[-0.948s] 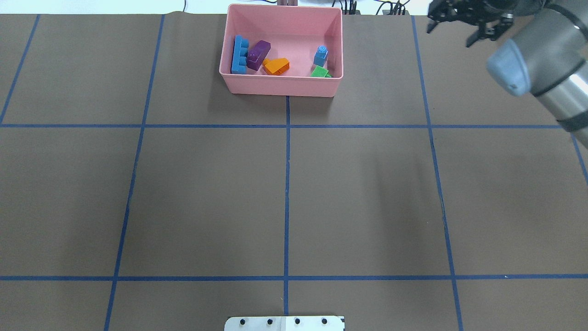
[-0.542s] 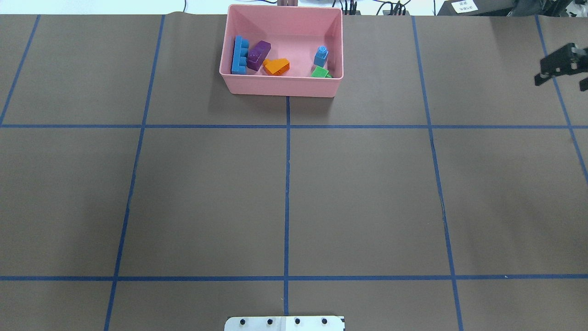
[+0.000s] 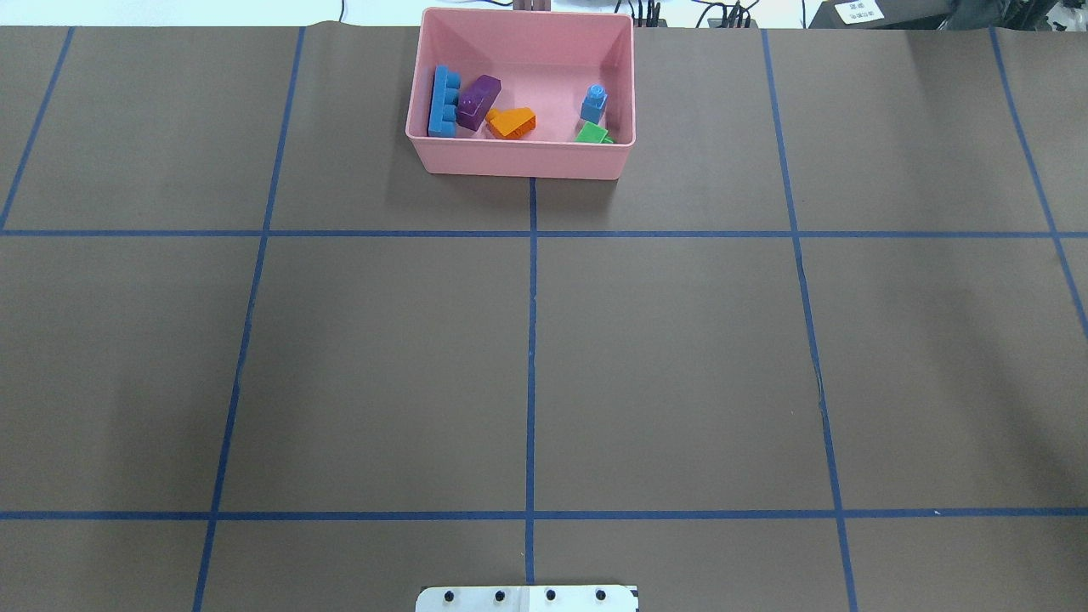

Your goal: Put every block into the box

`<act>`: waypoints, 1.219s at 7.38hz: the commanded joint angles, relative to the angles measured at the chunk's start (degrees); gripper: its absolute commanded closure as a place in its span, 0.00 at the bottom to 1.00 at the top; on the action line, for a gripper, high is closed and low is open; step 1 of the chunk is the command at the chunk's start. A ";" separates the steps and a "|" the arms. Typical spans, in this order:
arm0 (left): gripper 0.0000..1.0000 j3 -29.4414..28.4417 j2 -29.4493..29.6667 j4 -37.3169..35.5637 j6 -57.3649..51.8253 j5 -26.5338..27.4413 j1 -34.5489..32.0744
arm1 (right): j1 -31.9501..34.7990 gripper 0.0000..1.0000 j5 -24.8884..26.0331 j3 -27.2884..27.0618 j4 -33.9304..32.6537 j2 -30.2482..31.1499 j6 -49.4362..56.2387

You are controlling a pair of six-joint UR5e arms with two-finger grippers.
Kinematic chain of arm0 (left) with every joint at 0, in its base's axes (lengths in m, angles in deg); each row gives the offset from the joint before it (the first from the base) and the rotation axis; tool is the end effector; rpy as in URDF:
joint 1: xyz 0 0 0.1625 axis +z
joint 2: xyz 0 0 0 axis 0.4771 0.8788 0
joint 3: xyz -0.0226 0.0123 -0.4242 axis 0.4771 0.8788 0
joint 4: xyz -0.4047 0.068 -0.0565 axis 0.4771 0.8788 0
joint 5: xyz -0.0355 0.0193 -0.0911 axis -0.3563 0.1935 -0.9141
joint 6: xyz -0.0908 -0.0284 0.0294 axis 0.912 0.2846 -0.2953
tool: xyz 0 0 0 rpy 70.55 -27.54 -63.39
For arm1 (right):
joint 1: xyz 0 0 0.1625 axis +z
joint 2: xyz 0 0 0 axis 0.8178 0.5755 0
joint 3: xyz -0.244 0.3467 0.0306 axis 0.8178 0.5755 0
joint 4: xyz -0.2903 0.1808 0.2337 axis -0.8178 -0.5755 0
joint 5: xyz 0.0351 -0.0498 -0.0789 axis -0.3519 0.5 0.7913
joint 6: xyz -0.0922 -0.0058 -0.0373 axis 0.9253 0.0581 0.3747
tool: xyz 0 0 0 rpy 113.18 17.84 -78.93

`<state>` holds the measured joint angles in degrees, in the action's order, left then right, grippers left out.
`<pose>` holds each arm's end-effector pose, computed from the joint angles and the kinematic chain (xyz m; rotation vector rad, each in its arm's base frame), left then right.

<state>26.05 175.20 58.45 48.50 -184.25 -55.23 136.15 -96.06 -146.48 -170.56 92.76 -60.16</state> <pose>-0.0065 -0.4886 0.5412 0.1592 0.8407 0.1580 -0.0024 -0.4399 0.5207 0.0572 -0.7819 -0.0602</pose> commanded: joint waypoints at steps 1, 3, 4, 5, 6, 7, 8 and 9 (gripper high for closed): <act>0.00 -1.27 0.26 0.05 0.43 0.31 -0.21 | 0.10 0.00 0.09 1.79 -0.04 0.07 2.88; 0.00 -2.41 0.62 -0.57 0.69 -0.12 -0.47 | 0.19 0.00 -0.35 4.33 0.23 -1.24 2.70; 0.00 -2.42 0.62 -3.79 0.69 -0.13 -0.91 | 0.28 0.00 -0.18 4.34 0.31 -1.43 2.61; 0.00 -2.16 0.62 -5.91 0.52 -0.13 -3.96 | 0.37 0.00 0.09 4.42 0.40 -1.43 2.61; 0.00 -2.15 -0.08 -6.19 -0.09 -0.13 -5.29 | 0.45 0.00 0.26 4.95 0.40 -0.56 2.70; 0.00 -0.76 -0.43 -6.19 -0.36 -0.13 -5.31 | 0.63 0.00 0.27 4.95 0.40 -0.55 2.70; 0.00 0.47 -1.05 -6.19 -1.32 0.31 -5.31 | 0.89 0.00 0.18 5.39 0.40 -0.55 2.61; 0.00 1.01 -3.05 -5.76 -4.98 0.31 -5.31 | 1.24 0.00 -0.17 5.39 -0.03 -1.07 2.52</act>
<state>26.03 173.97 52.42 46.70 -184.09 -60.43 137.00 -95.93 -141.27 -170.25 92.03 -57.54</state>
